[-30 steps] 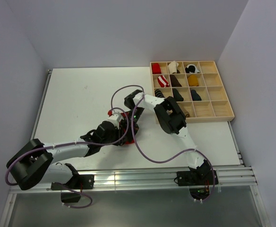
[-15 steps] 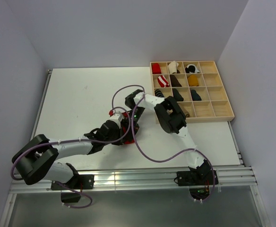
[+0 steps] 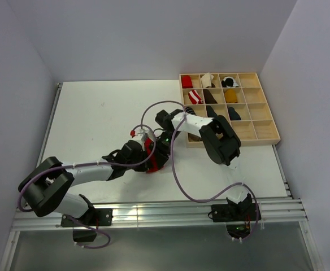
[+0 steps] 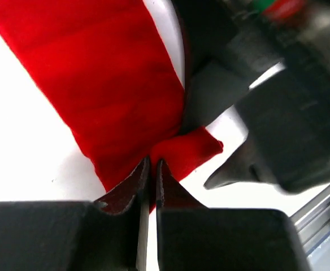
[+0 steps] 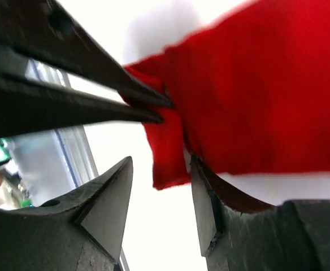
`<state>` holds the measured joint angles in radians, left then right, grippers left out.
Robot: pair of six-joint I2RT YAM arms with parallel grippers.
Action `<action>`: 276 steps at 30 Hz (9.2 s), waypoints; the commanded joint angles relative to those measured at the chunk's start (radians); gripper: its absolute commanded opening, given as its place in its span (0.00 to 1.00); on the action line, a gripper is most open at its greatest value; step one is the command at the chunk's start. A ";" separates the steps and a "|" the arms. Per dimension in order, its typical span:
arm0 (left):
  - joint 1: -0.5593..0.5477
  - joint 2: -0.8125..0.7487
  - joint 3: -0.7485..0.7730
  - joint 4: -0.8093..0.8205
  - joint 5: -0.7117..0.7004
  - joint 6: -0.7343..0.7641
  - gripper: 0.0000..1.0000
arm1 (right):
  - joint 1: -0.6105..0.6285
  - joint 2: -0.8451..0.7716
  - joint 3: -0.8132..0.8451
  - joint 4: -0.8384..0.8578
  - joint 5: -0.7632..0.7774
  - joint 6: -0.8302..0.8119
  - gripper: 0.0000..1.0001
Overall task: Roll the socks
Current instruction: Roll the sock at the center of the board.
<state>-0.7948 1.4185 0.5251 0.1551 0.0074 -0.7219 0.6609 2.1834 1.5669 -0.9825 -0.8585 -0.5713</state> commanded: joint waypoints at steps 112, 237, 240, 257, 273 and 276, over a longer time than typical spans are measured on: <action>0.086 -0.274 -0.011 0.032 -0.087 -0.136 0.39 | -0.041 0.122 0.136 -0.346 -0.024 -0.358 0.14; 0.204 0.597 0.633 -0.798 0.568 0.099 0.00 | 0.267 -0.715 -0.800 0.824 0.529 -0.384 0.58; 0.204 0.602 0.636 -0.799 0.572 0.102 0.00 | 0.269 -0.694 -0.789 0.831 0.535 -0.380 0.58; 0.212 0.582 0.616 -0.726 0.628 0.007 0.11 | 0.270 -0.626 -0.711 0.642 0.559 -0.343 0.15; 0.235 0.330 0.294 -0.238 0.625 -0.393 0.21 | 0.040 -0.381 -0.432 0.101 0.195 -0.384 0.12; 0.232 0.286 0.245 -0.164 0.589 -0.430 0.20 | -0.003 -0.288 -0.348 -0.006 0.141 -0.416 0.13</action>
<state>-0.5659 1.7664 0.8066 -0.1322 0.6571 -1.0698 0.6926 1.8221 1.1648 -0.7792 -0.6529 -0.9348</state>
